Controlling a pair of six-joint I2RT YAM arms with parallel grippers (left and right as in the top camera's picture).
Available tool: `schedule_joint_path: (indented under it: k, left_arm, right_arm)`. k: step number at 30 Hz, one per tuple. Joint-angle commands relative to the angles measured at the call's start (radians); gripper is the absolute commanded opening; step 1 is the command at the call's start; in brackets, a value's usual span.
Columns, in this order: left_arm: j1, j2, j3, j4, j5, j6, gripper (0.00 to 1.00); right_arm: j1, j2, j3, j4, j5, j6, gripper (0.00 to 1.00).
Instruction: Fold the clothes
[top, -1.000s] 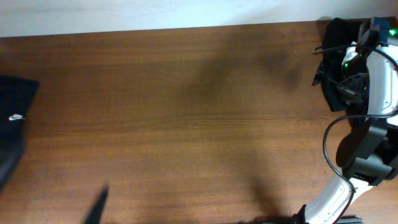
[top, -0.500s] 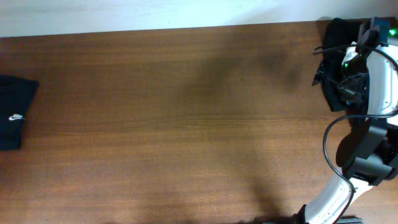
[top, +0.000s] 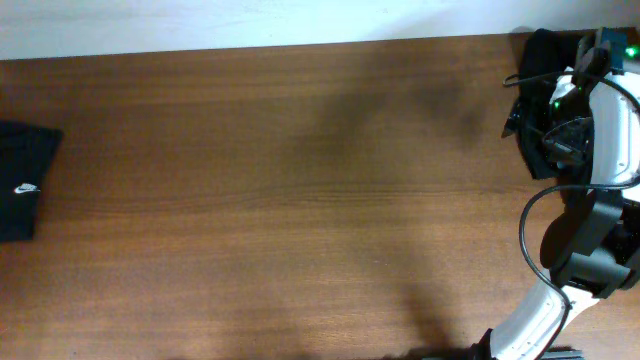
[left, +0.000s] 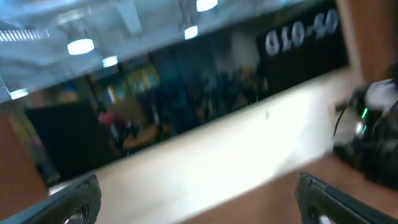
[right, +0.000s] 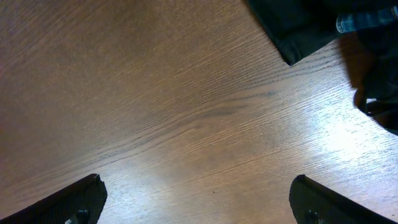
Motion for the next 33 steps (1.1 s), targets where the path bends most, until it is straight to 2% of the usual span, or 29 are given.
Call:
schedule_joint_path:
  k: [1,5,13,17,23,33]
  left_arm:
    - [-0.004,0.021,-0.141,0.013,-0.04,0.101,0.99]
    - [-0.004,0.021,-0.354,0.096,-0.02,0.1,0.99]
    - [-0.004,0.016,-0.871,0.473,0.113,0.1,0.99]
    - [-0.004,-0.013,-1.091,0.61,0.179,0.1,0.99]
    - [-0.004,-0.133,-1.468,0.849,0.226,0.1,0.99]
    - [-0.004,-0.371,-2.094,1.401,0.223,0.101,0.99]
  right_arm:
    - [-0.002,-0.01,0.012,0.0,0.008,0.008,0.99]
    - [-0.002,-0.01,0.012,0.0,0.008,0.007,0.99]
    - [-0.002,-0.01,0.012,0.0,0.008,0.007,0.99]
    - [-0.002,-0.01,0.012,0.0,0.008,0.008,0.99]
    - [-0.002,-0.01,0.012,0.0,0.008,0.008,0.99]
    - [-0.002,-0.01,0.012,0.0,0.008,0.008,0.99]
